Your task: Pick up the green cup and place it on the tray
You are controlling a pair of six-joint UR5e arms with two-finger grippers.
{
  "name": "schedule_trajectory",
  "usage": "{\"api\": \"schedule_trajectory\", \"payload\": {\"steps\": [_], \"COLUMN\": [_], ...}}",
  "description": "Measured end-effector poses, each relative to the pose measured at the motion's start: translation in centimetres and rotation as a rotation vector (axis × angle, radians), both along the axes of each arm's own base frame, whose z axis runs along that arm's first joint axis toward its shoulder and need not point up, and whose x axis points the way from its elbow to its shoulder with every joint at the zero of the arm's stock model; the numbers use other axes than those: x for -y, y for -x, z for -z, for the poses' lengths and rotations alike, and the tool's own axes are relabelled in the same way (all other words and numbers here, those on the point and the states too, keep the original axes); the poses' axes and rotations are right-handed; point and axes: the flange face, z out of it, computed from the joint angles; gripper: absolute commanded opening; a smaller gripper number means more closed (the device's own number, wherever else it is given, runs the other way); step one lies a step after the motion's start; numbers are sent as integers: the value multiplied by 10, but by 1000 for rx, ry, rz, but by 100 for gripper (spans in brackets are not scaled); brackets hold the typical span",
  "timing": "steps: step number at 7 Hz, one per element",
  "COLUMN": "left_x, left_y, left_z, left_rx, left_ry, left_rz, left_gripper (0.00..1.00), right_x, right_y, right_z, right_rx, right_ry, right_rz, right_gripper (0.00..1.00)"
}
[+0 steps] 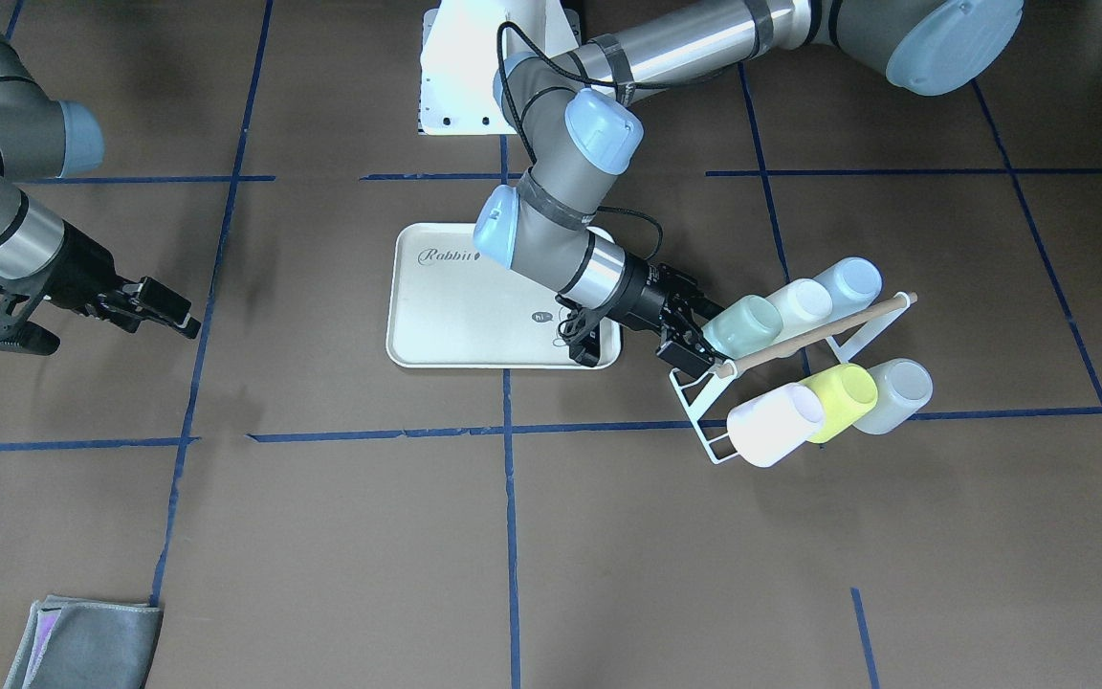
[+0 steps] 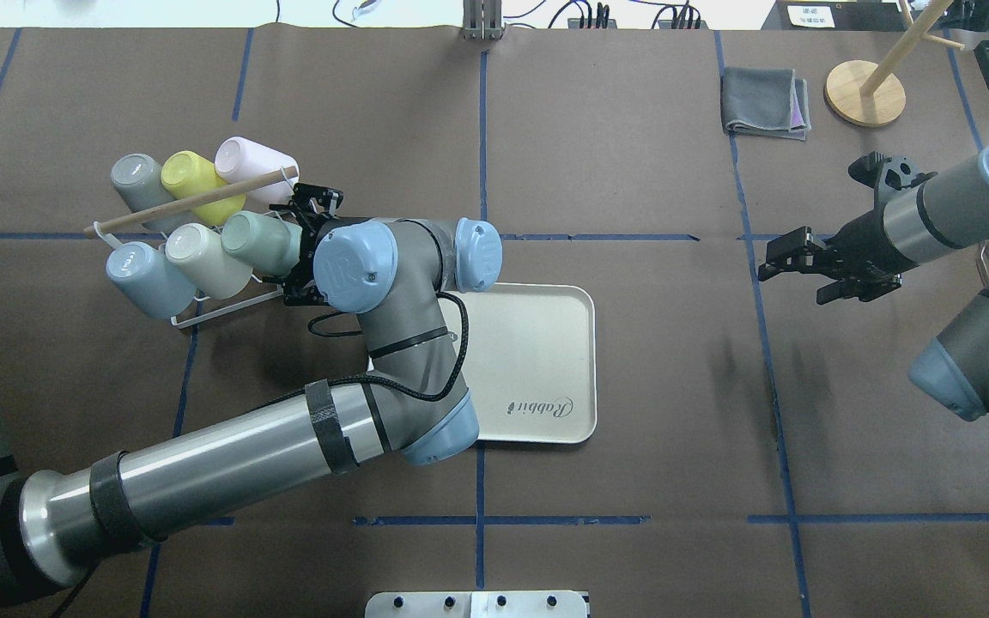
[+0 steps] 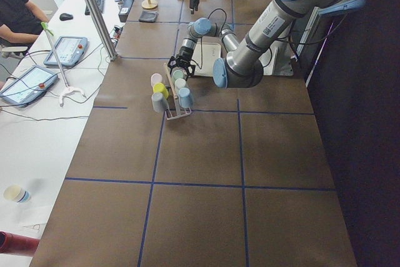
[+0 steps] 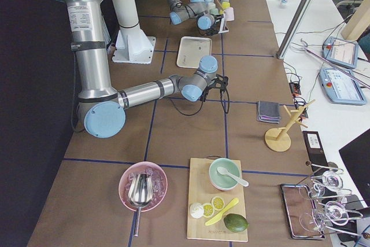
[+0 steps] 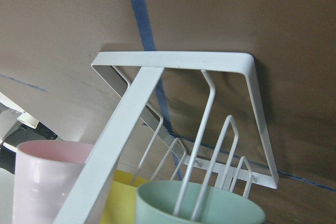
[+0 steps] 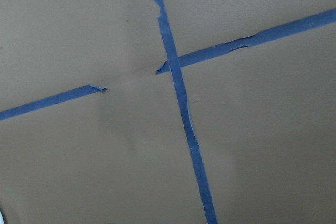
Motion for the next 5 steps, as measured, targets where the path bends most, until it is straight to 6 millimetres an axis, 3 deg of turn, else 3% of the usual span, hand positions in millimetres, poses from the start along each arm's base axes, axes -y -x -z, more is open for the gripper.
{"api": "schedule_trajectory", "payload": {"steps": [1, 2, 3, 4, 5], "left_x": [0, 0, 0, 0, -1], "left_y": [1, 1, 2, 2, 3], "left_z": [-3, -4, -4, -4, -3], "left_rx": [2, 2, 0, -4, -7], "left_ry": [2, 2, 1, -2, -4], "left_rz": [-1, 0, 2, 5, 6], "left_gripper": [100, 91, 68, 54, 47], "right_x": [0, 1, 1, 1, 1], "right_y": [0, 0, 1, 1, 1], "right_z": [-1, -1, -1, -2, -2], "right_rx": [-1, -1, -1, -2, -2], "right_ry": [1, 2, 2, 3, 4], "right_rz": [0, 0, 0, 0, 0], "right_gripper": [100, 100, 100, 100, 100]}}
